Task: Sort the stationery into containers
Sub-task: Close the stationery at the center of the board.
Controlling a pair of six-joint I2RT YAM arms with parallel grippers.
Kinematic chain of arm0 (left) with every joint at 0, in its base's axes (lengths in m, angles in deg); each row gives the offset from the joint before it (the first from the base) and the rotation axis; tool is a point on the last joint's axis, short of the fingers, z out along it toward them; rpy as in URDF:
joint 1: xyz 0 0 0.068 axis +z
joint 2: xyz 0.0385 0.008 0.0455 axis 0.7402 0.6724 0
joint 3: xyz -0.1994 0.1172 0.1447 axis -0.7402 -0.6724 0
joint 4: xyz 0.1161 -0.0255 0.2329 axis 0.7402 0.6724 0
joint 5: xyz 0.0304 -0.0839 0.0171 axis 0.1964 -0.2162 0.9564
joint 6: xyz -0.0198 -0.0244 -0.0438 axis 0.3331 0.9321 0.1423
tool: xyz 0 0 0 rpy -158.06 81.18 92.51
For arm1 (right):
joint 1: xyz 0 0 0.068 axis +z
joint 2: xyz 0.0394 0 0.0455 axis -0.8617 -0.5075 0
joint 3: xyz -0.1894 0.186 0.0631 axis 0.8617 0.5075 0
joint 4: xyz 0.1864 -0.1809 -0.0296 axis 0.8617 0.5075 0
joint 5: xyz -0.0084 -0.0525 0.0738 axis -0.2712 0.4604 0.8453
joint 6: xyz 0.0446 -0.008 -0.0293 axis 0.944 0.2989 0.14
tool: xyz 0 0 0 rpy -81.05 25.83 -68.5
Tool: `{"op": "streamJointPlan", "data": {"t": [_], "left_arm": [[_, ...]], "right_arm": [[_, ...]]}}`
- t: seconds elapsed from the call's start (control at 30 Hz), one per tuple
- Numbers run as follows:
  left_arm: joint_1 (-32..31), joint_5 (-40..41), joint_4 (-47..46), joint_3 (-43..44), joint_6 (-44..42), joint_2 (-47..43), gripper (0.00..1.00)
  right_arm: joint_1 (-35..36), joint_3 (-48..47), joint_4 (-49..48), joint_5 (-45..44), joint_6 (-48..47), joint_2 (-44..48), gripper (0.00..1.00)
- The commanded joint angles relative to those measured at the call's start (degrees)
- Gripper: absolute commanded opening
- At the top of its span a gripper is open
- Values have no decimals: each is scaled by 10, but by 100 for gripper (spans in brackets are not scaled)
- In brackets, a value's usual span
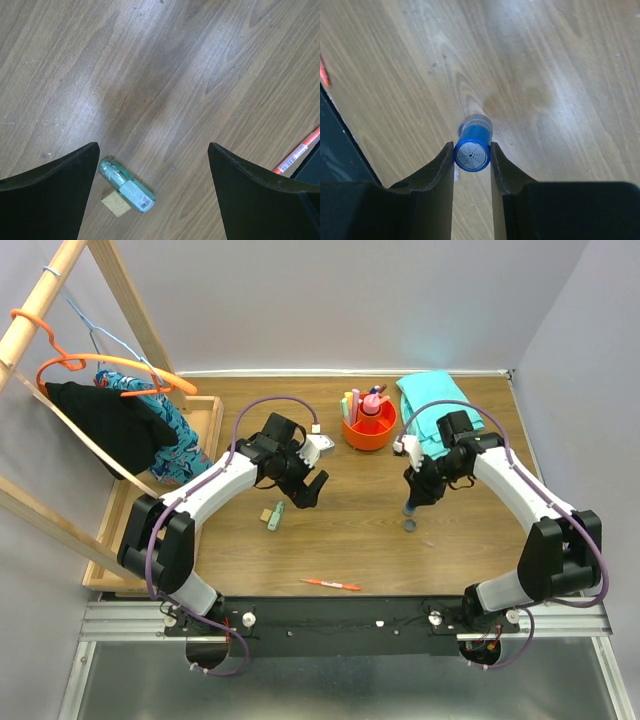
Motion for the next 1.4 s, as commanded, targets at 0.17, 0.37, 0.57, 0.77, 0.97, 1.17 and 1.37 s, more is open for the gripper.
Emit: {"op": "streamJointPlan", "data": {"t": [0.17, 0.37, 0.57, 0.77, 0.97, 1.17, 1.37], "left_arm": [[-2, 10, -13, 1, 7, -9, 99], [-1, 12, -13, -7, 7, -12, 99], [-1, 7, -18, -4, 9, -7, 99], [-1, 5, -19, 11, 13, 7, 99], [-2, 4, -16, 8, 14, 8, 99], [-1, 3, -18, 11, 16, 13, 99], [-2, -1, -21, 15, 20, 21, 99]], "right_arm": [[55, 28, -3, -17, -28, 19, 24], [66, 47, -10, -51, -34, 21, 24], [66, 54, -26, -70, -24, 26, 24], [66, 61, -38, -74, -17, 24, 24], [66, 73, -35, -79, -29, 25, 24], [67, 86, -34, -81, -32, 31, 24], [66, 99, -47, -88, -31, 34, 24]]}}
